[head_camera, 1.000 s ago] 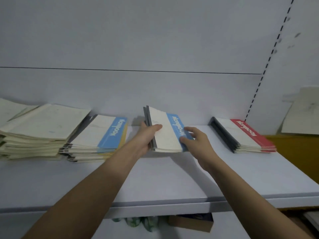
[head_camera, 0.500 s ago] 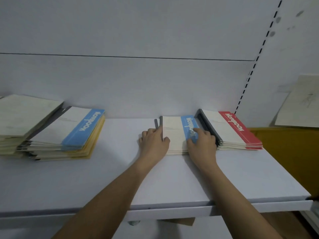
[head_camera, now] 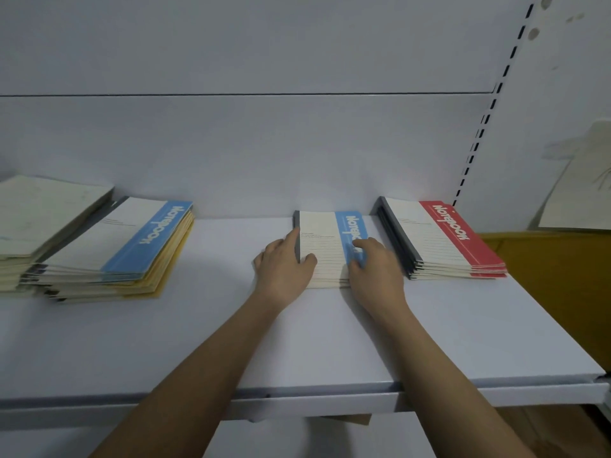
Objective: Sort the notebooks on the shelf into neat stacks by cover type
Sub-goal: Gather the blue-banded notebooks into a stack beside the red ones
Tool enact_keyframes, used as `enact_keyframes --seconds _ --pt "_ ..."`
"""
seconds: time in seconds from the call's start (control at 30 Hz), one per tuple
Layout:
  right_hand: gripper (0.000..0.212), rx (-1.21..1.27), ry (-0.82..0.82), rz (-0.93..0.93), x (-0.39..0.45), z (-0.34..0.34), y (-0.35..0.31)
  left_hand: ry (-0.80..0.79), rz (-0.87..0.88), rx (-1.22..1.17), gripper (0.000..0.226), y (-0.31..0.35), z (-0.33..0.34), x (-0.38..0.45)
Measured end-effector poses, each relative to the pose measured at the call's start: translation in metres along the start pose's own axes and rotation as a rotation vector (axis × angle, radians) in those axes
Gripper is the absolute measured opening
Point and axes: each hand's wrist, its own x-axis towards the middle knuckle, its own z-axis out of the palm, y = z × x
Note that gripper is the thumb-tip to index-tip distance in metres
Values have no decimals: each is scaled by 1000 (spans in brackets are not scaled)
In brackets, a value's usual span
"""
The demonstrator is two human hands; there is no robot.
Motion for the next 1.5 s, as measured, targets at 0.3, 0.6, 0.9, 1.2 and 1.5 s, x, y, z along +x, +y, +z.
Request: enact_keyframes --seconds 0.3,0.6,0.9,1.2,1.5 --pt "35 28 80 -1 -4 -3 -7 55 39 -75 50 4 -4 -8" --pt "36 -16 143 -286 -18 5 -63 12 243 83 45 -22 -83 -25" --pt "45 -78 -258 -532 -49 71 -212 122 140 442 40 -133 -239 -14" --pt "77 -335 -524 -558 -55 145 -308 114 16 473 46 -213 -320 -22" --pt "97 -427 -465 -546 -99 146 -301 74 139 429 44 -236 -329 -16"
